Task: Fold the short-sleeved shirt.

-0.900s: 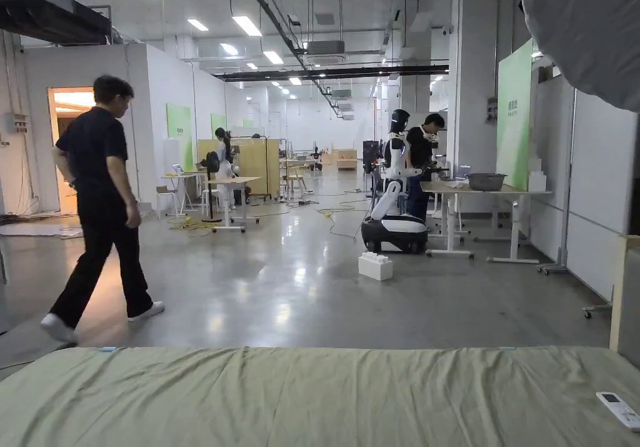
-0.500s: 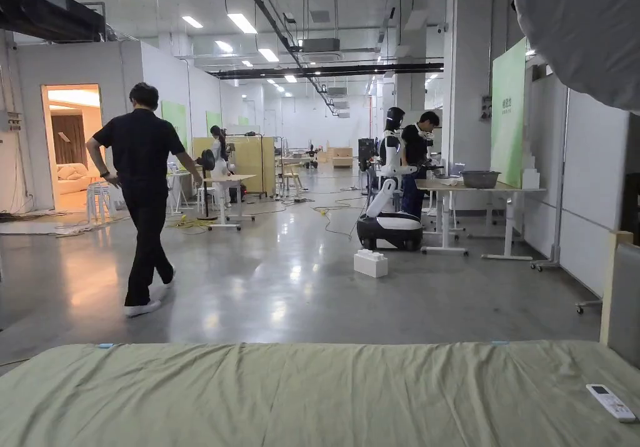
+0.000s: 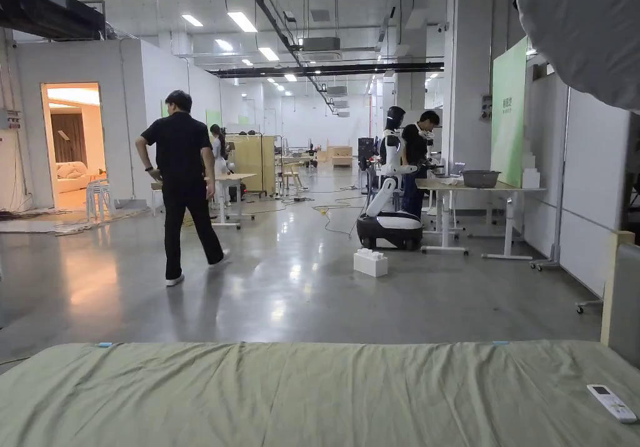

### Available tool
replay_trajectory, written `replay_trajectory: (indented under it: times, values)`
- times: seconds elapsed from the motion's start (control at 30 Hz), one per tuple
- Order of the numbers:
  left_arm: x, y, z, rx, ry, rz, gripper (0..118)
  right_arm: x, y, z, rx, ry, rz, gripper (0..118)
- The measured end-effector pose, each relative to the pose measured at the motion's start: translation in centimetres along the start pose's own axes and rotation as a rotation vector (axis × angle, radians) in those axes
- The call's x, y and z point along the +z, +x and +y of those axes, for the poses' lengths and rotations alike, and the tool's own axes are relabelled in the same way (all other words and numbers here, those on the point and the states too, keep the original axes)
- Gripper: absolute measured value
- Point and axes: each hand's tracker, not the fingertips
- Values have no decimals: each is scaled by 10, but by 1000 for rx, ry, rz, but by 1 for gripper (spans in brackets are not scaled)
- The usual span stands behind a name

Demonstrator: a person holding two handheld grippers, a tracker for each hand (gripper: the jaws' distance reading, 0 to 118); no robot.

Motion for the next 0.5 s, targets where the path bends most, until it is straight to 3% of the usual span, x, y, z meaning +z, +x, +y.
replay_trajectory:
  times: [0.23,0.33,0.4,0.43,0.5]
  values:
    - [1,-6,6,-13,-21,14,2,-3,4,2,2,-1,12,2]
    - [-3,-7,11,-145,-1,9,2,-4,2,8,144,-1,19,2]
    - [-8,0,8,-356,-9,9,2,-5,-6,8,362,10,17,2]
    - [-10,8,-2,-535,-13,11,2,-6,-12,4,531,0,21,2]
    - [-15,24,-35,-982,-73,-23,2,-8,-29,-20,973,-3,47,2]
